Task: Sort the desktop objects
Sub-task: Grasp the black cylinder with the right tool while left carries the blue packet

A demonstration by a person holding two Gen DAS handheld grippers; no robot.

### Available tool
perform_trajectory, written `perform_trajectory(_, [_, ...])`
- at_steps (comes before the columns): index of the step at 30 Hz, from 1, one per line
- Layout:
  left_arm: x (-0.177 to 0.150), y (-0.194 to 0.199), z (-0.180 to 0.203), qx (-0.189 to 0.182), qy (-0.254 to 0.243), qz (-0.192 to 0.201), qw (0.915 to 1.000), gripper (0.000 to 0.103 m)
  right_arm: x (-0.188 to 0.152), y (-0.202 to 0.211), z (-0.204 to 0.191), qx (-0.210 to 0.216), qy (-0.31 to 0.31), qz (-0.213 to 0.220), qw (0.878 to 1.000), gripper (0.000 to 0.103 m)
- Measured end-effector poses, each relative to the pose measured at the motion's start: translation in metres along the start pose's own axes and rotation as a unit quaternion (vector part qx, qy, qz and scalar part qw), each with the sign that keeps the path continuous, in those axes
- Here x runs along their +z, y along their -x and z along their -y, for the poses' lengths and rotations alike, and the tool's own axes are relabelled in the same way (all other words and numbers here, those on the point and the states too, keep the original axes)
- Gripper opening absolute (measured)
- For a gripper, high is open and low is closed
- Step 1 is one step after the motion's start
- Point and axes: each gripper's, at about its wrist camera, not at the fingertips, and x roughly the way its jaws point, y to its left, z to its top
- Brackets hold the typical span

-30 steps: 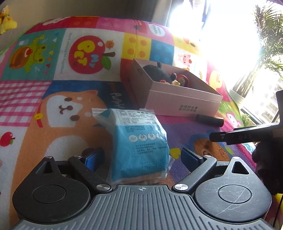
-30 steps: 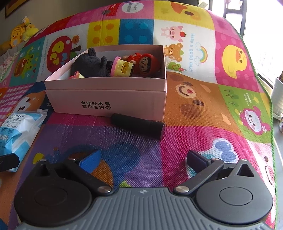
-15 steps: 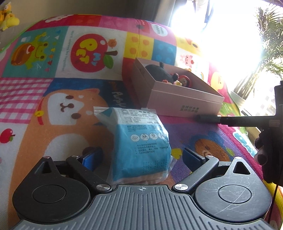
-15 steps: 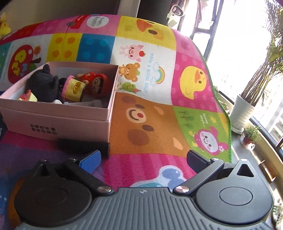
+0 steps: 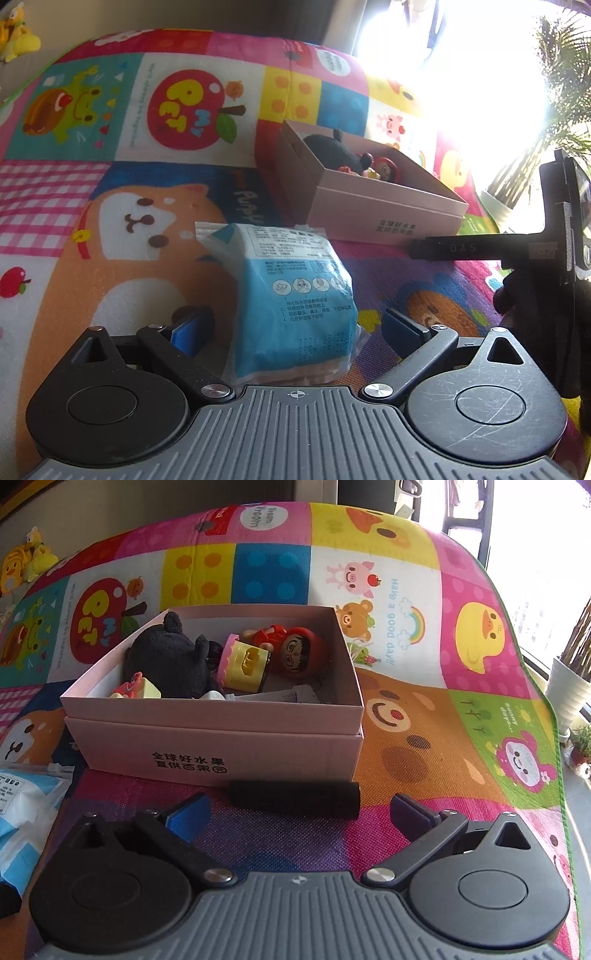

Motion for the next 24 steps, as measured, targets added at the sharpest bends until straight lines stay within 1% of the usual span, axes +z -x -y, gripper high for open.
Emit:
perform_trajectory(1, [0.0,0.0,0.0,-0.001,0.001,0.0,1.0,0.1,0.001,-0.001,-0.001,0.0,0.001,-0.001,1.0,0.101])
perform_trajectory(3, [0.0,0.0,-0.001,-0.003,0.003,0.0,1.0,0.101,0.001,-0.002,-0.001,0.008,0.004,-0.009,1.0,0.085])
perform_trajectory(5, [0.0,0.0,0.0,-0.002,0.002,0.0,1.0,0.101,0.0,-0.001,0.0,0.016,0.003,-0.016,1.0,0.076])
perform_trajectory(8, [0.001,-0.001,0.001,0.008,-0.006,-0.002,0.9999,0.101,-0.002,0.006,0.001,0.019,0.002,-0.024,1.0,0.074])
perform_trajectory(10, [0.003,0.0,0.004,0.022,-0.012,0.002,0.9997,0.101,-0.005,0.016,0.004,0.027,0.004,-0.019,0.999,0.074])
perform_trajectory(13, [0.011,-0.003,0.012,0.031,-0.017,0.004,0.9994,0.101,-0.013,0.033,0.01,0.038,0.007,-0.015,0.999,0.074])
perform_trajectory(16, [0.018,-0.014,0.022,0.054,-0.044,-0.005,0.9975,0.1,-0.021,0.047,0.016,0.055,0.007,-0.025,0.998,0.074])
perform_trajectory(18, [0.021,-0.021,0.023,0.07,-0.05,-0.017,0.9962,0.093,-0.026,0.055,0.019,0.062,0.008,-0.03,0.998,0.074])
perform_trajectory(19, [0.023,-0.024,0.023,0.072,-0.048,-0.026,0.9959,0.081,-0.029,0.059,0.02,0.065,0.01,-0.032,0.997,0.074])
perform_trajectory(20, [0.023,-0.026,0.022,0.073,-0.043,-0.036,0.9957,0.073,-0.031,0.064,0.021,0.069,0.012,-0.031,0.997,0.074])
perform_trajectory(21, [0.023,-0.026,0.022,0.076,-0.041,-0.04,0.9954,0.071,-0.033,0.069,0.023,0.073,0.013,-0.03,0.997,0.074])
perform_trajectory(24, [0.02,-0.02,0.026,0.083,-0.055,-0.045,0.994,0.065,-0.038,0.082,0.026,0.087,0.017,-0.025,0.996,0.074])
